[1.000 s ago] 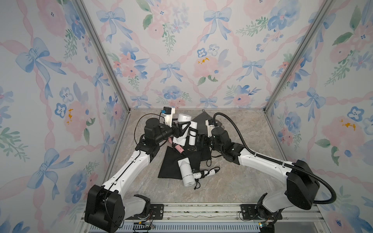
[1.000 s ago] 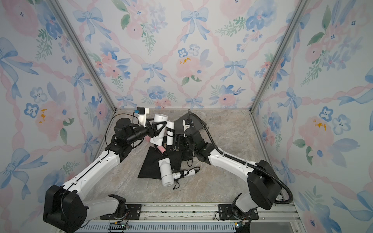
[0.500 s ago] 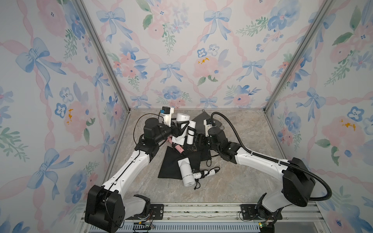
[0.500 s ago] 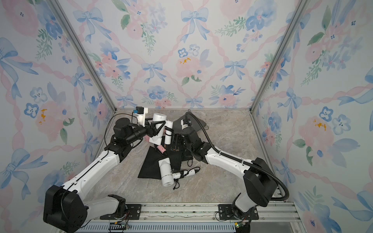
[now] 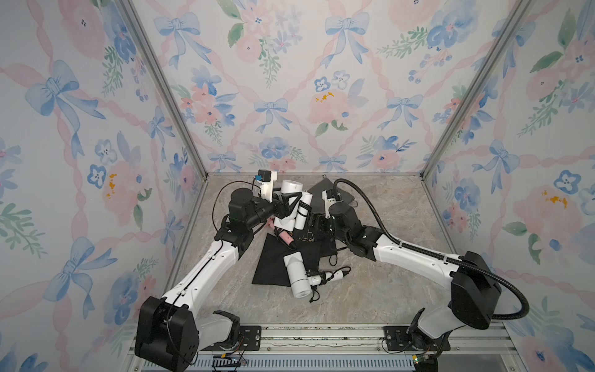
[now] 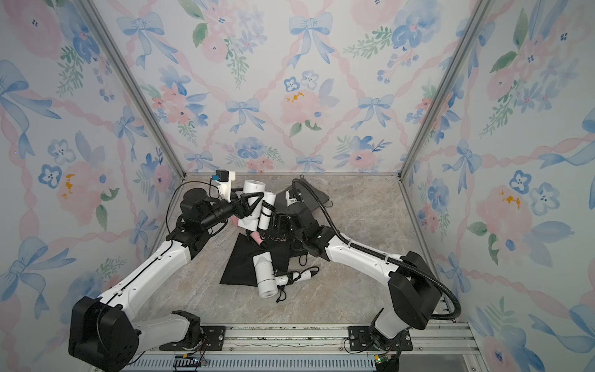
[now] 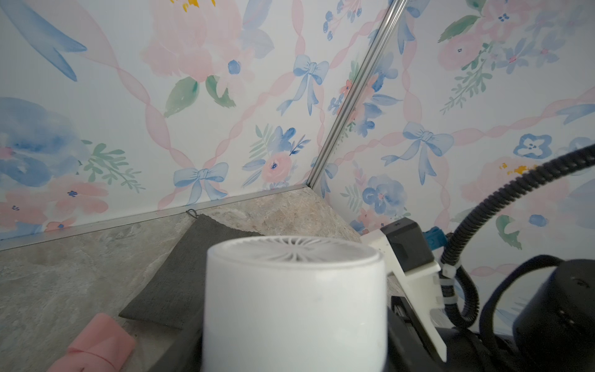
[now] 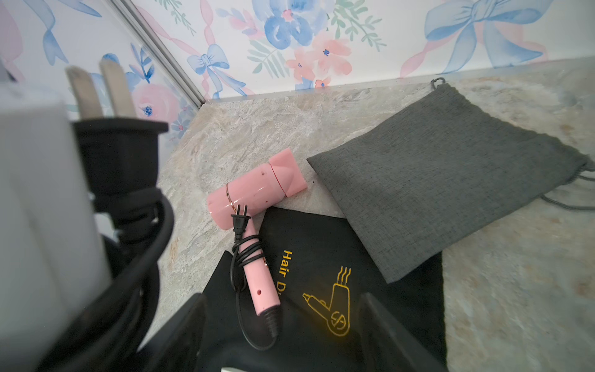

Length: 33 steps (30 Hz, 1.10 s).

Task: Pack away hair dryers
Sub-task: Fold the hair dryer, then adjust the hair dryer.

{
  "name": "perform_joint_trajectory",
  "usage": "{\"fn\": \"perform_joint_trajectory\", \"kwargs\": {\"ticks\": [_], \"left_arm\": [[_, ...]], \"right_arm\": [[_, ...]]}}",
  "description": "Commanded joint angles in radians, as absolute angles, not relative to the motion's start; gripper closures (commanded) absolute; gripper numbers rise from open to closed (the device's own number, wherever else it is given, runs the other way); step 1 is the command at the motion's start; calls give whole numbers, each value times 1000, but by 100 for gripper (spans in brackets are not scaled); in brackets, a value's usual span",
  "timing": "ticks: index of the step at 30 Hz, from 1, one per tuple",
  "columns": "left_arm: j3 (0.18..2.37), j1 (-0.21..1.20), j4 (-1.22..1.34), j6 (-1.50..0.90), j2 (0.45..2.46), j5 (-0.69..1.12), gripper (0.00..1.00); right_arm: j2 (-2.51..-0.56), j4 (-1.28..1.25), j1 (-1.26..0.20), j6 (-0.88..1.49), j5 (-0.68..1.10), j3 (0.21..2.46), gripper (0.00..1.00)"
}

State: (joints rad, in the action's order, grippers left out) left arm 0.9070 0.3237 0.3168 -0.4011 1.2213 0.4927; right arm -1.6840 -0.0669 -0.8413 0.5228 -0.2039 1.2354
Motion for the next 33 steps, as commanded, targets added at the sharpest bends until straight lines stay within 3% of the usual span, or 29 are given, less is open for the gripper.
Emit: {"fn": "perform_joint_trajectory", "kwargs": {"ticks": [1,12,18,27,31,33], "left_arm": [[927,343,393,-431,1205,538,79],[985,344,405,-510,1237,556,79],[999,361,486,-601,1261,577,78],[1015,390,515,-631,1264,579,78],[1010,397,519,-633,1259,579,78],[1010,400,522,-634,1262,577,78]], "right_arm": [[-1581,-81,-840,483,-174,1134,22],[-1287,-377,-781,354,70,871,14],[-1342,-549,-747,418,246,889,11],[-1477,-707,-700,509,328,975,12],[-1525,-759,-687,555,351,1013,16],[-1542,-778,-687,572,360,1029,24]]}}
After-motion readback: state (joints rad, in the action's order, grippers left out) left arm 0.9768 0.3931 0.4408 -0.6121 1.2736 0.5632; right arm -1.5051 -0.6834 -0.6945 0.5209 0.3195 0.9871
